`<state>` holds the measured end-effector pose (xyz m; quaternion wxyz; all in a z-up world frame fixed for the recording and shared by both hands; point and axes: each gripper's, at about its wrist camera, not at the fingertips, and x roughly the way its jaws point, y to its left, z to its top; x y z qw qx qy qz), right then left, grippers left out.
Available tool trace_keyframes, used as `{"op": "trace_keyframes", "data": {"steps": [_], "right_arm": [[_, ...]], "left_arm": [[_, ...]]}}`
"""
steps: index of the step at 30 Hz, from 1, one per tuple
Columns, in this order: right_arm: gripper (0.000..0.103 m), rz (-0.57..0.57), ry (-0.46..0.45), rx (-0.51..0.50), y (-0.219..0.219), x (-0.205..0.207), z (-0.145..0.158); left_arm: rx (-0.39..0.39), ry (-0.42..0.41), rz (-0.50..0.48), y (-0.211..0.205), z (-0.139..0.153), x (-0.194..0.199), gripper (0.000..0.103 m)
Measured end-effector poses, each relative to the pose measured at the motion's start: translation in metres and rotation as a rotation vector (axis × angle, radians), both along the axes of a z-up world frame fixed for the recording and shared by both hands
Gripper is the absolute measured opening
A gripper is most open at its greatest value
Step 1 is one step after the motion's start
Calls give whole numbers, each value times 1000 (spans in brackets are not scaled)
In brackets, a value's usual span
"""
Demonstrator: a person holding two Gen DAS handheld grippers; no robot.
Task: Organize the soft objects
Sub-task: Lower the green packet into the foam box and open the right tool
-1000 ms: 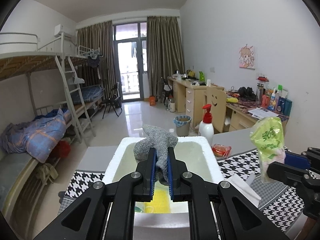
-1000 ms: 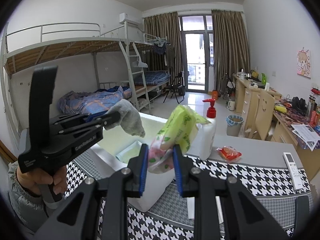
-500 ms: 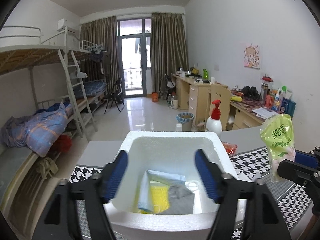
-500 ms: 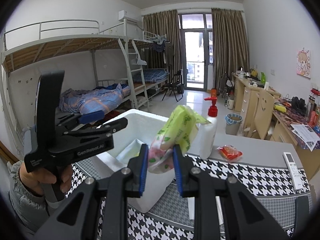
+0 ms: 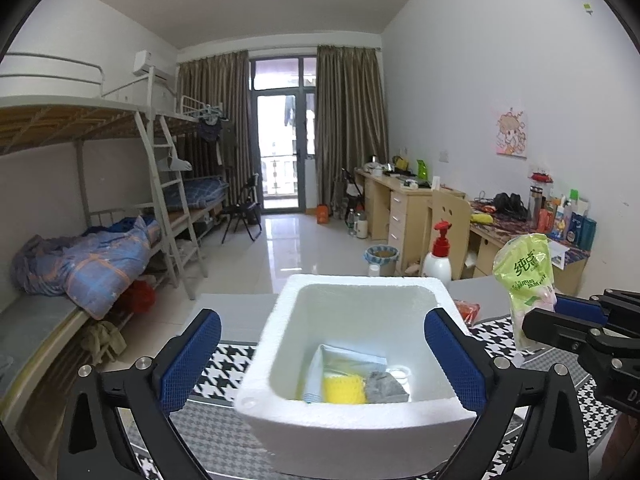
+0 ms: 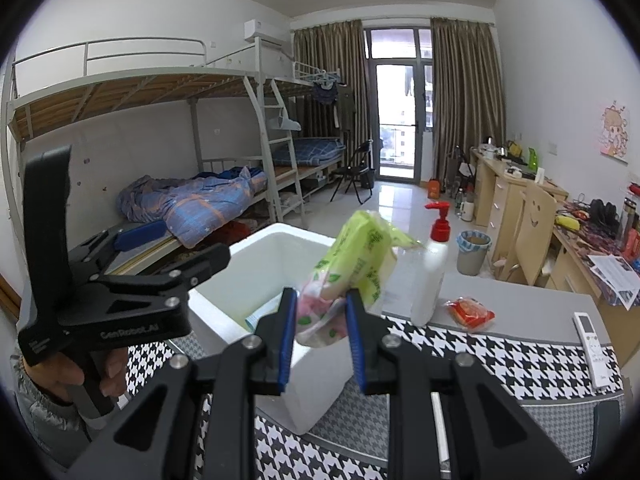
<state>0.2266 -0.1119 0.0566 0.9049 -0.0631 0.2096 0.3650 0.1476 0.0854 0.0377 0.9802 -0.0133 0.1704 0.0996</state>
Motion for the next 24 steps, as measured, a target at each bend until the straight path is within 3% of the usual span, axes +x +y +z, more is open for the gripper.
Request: {"op": "trace_keyframes", "data": {"steps": [24], "right_arm": [[28, 25, 8, -34, 47, 4, 2]], "left_arm": [[-24, -25, 20, 36, -13, -40, 102]]}}
